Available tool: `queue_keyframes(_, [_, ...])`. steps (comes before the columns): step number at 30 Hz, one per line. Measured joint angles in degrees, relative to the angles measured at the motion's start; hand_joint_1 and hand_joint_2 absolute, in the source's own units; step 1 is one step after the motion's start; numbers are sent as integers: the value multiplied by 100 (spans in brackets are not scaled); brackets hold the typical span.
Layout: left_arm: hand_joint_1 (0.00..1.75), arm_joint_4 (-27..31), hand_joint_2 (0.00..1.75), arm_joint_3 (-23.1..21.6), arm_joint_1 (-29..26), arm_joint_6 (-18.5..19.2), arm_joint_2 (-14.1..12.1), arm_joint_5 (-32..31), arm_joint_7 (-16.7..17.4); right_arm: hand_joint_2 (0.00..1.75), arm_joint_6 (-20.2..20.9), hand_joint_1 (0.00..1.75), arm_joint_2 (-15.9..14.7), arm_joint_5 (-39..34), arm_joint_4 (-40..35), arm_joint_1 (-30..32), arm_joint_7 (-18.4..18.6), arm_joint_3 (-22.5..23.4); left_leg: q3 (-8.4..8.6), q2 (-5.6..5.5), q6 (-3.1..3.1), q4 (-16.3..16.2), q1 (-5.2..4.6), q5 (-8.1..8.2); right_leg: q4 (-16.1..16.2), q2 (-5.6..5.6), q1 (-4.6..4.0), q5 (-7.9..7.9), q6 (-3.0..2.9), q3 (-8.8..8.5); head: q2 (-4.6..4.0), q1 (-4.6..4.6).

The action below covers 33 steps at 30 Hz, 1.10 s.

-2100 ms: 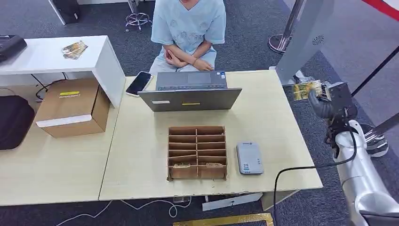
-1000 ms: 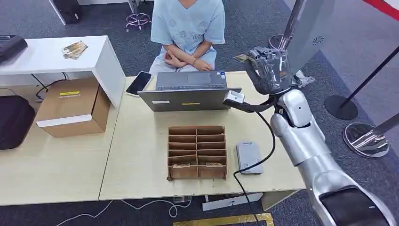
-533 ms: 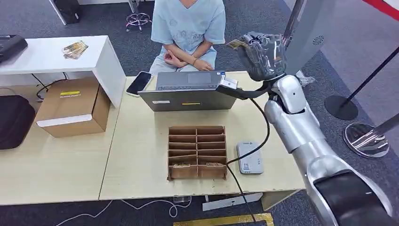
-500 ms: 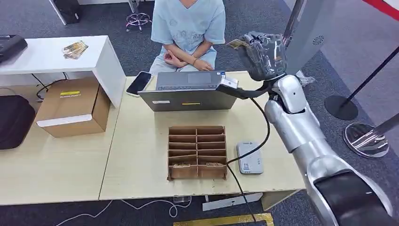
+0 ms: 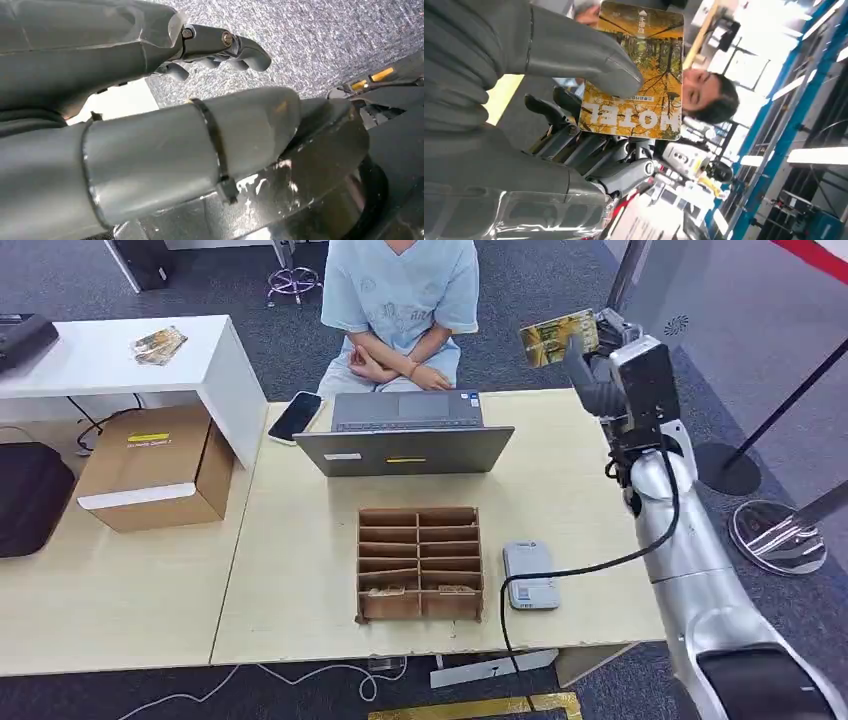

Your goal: Pass the card to the sensor for recognition and then transmit it.

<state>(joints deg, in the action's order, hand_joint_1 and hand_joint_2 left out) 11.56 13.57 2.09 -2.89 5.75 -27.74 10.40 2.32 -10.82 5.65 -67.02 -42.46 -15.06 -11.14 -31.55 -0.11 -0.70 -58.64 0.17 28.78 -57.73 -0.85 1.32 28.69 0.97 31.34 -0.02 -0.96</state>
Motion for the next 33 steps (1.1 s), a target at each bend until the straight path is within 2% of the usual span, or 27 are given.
queue_keyframes(5, [0, 0, 0, 96, -15, -59, 35, 39, 7, 175, 430, 175, -304, -511, -592, 437, 63, 221, 0, 1, 0, -1, 0, 0, 1, 0, 0, 0, 0, 1, 0, 0])
queue_keyframes(11, [0, 0, 0, 153, -28, -72, 46, 37, 7, 175, 509, 175, -684, -572, -1115, 1051, 105, 393, 1, 0, 0, -1, 0, 0, 1, -2, 0, 0, 0, 1, 0, 2])
queue_keyframes(17, [0, 0, 0, 170, -30, -113, 72, 31, 11, 175, 509, 175, -929, -491, -1291, 1601, 241, 511, 0, 2, 0, -1, 0, 1, 1, 2, 0, 0, 0, 1, 0, 0])
queue_keyframes(25, [0, 0, 0, 216, -25, -70, 74, -57, 26, 175, 398, 175, -946, -113, -1182, 2094, 441, 551, -1, 2, 0, 0, 0, 1, 0, 2, 0, 0, 0, 1, 0, 0])
queue_keyframes(33, [0, 0, 0, 243, -23, -31, 68, -120, 26, 175, 310, 175, -907, -30, -730, 2364, 514, 697, -2, 1, 0, 0, 0, 1, 0, -1, 0, 0, 0, 1, 0, 0])
